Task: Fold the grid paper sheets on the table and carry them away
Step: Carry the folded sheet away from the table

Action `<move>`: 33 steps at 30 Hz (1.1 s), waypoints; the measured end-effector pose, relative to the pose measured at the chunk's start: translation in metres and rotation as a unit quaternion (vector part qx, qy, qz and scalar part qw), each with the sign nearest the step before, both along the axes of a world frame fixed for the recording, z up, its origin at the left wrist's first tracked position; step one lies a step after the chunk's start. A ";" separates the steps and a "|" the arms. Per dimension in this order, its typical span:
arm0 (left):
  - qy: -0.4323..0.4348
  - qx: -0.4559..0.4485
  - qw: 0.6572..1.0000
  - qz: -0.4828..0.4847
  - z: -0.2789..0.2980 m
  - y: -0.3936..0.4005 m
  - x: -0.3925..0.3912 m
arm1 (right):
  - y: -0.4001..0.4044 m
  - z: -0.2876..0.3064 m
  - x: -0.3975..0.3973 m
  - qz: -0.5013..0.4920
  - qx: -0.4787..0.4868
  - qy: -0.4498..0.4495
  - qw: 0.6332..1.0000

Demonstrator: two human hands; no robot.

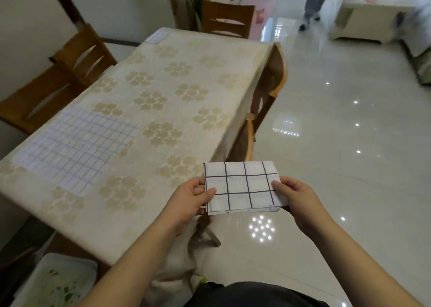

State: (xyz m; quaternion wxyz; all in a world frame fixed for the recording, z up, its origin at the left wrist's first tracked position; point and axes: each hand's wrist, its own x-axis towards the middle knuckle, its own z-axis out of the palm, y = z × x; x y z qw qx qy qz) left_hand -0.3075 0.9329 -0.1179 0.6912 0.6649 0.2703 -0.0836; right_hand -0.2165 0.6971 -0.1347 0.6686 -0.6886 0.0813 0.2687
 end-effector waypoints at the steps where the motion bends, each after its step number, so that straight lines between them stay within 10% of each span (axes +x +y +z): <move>1: -0.002 -0.001 1.000 -0.007 0.002 -0.017 0.006 | -0.019 0.001 0.001 -0.014 0.003 0.002 1.000; 14: -0.014 0.062 0.994 -0.087 0.002 -0.142 0.073 | -0.170 0.025 0.015 -0.075 0.003 -0.007 0.997; 33: -0.044 -0.006 0.997 -0.063 -0.033 -0.110 0.213 | -0.131 0.022 0.143 -0.149 -0.037 -0.017 0.988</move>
